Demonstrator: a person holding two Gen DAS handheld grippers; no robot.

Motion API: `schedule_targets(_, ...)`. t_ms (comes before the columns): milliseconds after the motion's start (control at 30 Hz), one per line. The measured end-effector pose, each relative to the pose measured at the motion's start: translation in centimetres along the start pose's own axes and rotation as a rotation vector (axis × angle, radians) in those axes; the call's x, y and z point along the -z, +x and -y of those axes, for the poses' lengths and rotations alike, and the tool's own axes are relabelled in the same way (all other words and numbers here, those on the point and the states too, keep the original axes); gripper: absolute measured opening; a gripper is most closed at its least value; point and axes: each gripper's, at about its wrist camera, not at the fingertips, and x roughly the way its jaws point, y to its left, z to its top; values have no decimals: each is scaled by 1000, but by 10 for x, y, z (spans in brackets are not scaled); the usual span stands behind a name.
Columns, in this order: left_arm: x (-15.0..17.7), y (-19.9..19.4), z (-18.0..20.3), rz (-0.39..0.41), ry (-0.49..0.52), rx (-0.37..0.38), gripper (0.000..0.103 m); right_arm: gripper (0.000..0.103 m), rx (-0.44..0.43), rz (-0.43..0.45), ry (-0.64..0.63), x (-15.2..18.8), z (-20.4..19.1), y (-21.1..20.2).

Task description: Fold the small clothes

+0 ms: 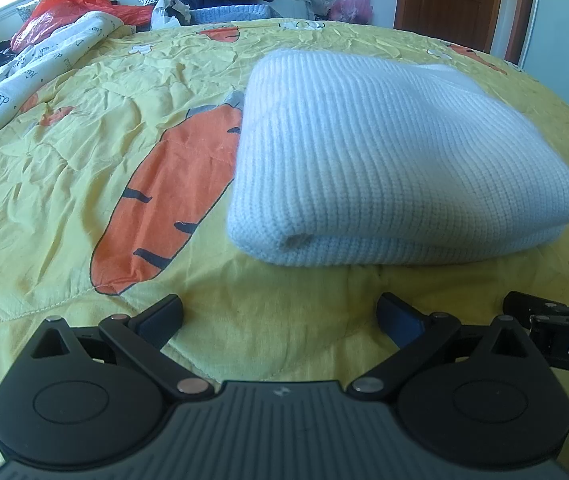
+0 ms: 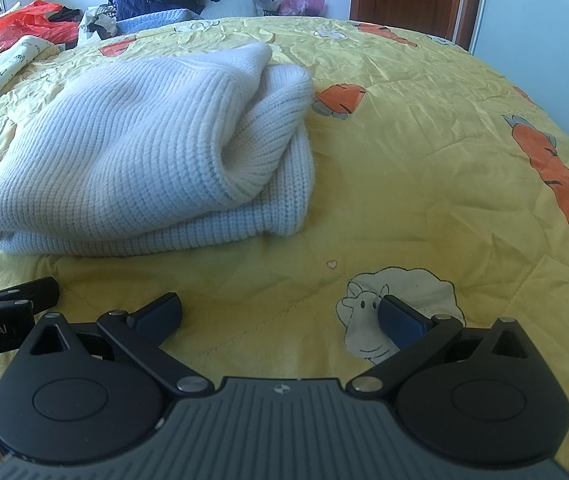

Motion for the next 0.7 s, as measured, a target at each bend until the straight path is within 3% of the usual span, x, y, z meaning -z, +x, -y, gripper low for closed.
schedule_targets(700, -1, -1, 1, -10, 7, 5, 103, 103, 1, -2, 1, 0, -2, -1)
